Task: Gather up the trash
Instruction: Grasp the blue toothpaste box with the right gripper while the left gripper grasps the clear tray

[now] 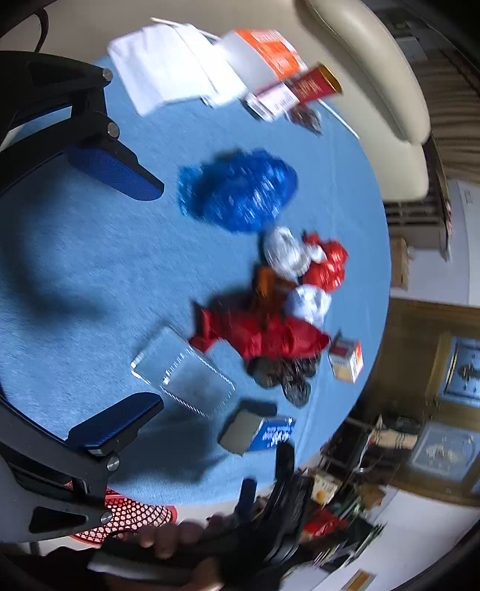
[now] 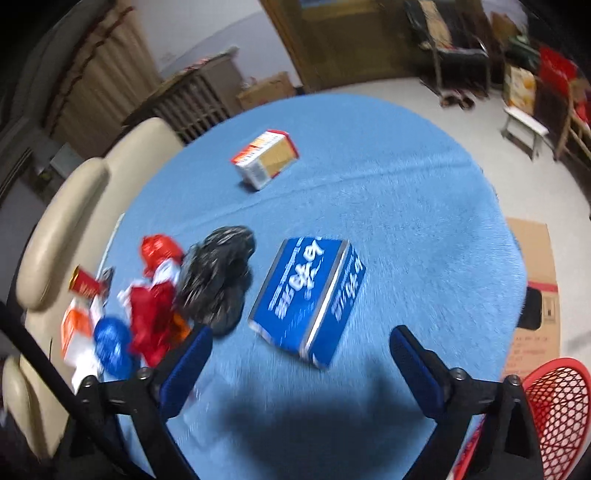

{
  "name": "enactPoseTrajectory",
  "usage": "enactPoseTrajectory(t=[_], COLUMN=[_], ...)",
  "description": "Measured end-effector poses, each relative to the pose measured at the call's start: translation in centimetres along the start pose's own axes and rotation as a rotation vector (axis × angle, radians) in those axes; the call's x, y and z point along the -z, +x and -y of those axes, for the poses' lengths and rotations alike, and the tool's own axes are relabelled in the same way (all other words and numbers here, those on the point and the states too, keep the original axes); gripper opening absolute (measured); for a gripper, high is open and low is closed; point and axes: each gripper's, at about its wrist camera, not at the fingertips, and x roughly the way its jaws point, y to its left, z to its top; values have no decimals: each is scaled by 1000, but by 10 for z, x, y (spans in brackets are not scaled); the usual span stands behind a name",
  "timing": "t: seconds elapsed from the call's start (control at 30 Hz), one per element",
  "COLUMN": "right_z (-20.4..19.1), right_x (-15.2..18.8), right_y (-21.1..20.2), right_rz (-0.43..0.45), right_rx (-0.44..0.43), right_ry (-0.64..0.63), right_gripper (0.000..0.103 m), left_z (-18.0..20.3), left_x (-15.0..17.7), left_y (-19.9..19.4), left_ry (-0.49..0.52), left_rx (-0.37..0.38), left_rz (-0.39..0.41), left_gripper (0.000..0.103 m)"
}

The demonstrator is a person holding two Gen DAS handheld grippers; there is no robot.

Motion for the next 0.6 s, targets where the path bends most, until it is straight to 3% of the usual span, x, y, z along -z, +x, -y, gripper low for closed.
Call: enactPoseTrajectory(t=[0.2, 0.33, 0.47, 0.6], right_z=[-18, -19, -21, -23], right_x=[-22, -25, -28, -30], right_y=[29, 39, 40, 47], right_rz=[-40, -59, -85, -157], right_rx=[122, 127, 136, 106], right_ry=[2, -4, -33, -21], right_gripper=[85, 75, 75, 75], left_z=[22, 31, 38, 45], left_x=[-13, -16, -15, -8], left_y=[22, 39, 56, 62], left_ry=[104, 135, 153, 162], left_rx=[99, 168, 199, 210], left_rz=[5, -44, -88, -116], left_gripper=[101, 77, 69, 55])
